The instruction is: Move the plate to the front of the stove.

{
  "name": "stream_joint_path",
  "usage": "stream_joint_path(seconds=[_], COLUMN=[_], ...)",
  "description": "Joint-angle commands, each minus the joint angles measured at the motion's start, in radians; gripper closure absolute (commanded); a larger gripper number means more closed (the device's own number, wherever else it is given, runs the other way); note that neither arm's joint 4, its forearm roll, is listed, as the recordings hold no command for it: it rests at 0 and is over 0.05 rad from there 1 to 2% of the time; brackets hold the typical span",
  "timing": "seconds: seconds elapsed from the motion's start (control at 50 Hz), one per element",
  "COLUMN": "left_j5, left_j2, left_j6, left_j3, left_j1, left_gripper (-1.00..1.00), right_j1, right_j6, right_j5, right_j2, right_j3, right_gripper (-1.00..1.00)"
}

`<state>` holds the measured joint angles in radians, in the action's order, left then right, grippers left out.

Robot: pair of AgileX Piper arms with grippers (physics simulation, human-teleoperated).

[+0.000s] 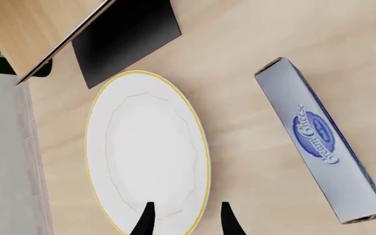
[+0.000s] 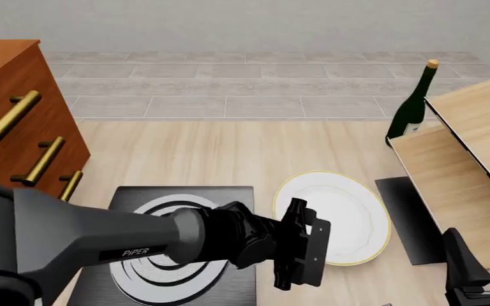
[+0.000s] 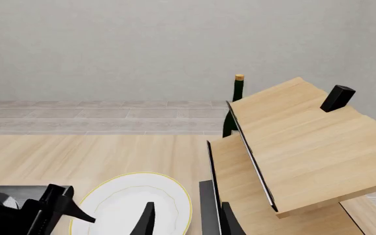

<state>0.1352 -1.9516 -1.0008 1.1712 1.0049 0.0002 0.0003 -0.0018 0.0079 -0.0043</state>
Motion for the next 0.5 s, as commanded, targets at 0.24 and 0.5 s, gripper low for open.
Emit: stream_joint_path(seconds=[0.24, 0.5], left_j5=[0.019, 0.027], left_j2=[-0.038, -0.063], left_j6=[0.005, 0.016], left_j3=[0.043, 0.067], left_j1=[0.001, 0.01], left_gripper=[-1.0, -1.0], right_j1=[0.0, 0.0], right_j6=[0.0, 0.0], right_j5=[0.0, 0.0], right_j2=[0.0, 0.0], right_j3=[0.0, 0.0], right_gripper=[-1.0, -1.0])
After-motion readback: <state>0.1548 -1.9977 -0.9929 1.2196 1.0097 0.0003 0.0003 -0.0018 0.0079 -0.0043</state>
